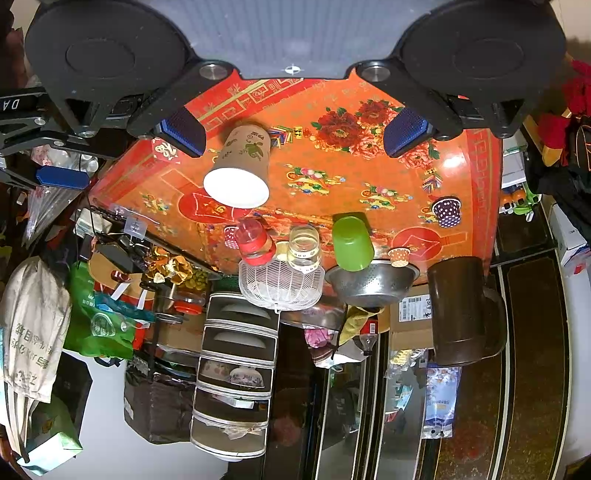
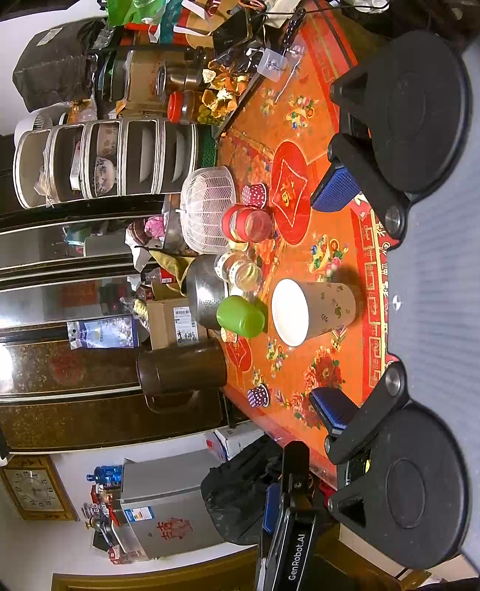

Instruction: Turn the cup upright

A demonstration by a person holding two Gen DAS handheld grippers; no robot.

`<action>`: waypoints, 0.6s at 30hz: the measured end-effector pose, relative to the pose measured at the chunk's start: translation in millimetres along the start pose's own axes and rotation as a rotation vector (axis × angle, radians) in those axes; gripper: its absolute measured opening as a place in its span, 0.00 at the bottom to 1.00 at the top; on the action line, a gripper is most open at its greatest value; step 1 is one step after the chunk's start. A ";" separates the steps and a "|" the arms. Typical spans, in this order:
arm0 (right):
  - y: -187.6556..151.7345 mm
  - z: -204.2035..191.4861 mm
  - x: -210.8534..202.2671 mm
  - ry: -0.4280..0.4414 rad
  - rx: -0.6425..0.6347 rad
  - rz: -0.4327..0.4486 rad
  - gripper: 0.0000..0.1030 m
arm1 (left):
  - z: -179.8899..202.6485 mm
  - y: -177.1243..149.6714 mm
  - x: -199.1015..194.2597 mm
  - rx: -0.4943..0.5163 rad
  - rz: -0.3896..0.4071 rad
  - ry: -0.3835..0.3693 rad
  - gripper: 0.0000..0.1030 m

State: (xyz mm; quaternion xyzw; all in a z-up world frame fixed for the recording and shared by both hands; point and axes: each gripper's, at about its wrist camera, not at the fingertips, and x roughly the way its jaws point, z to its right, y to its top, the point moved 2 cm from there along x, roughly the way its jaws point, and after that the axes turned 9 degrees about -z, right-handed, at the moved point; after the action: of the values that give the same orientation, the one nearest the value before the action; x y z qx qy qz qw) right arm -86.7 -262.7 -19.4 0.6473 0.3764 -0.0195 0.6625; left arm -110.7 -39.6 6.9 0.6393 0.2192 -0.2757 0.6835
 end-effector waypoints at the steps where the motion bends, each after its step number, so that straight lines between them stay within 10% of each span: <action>1: -0.5 0.0 0.1 -0.001 -0.002 0.000 0.99 | -0.1 0.0 -0.1 0.000 0.001 -0.001 1.00; 18: -1.4 -0.9 -0.3 0.012 0.001 0.002 0.99 | 5.1 -1.1 2.2 0.014 -0.002 -0.006 1.00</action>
State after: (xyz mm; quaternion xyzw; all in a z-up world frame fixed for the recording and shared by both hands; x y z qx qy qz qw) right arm -88.0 -262.2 -20.3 0.6481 0.3794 -0.0151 0.6601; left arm -110.1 -44.9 5.0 0.6431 0.2159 -0.2797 0.6794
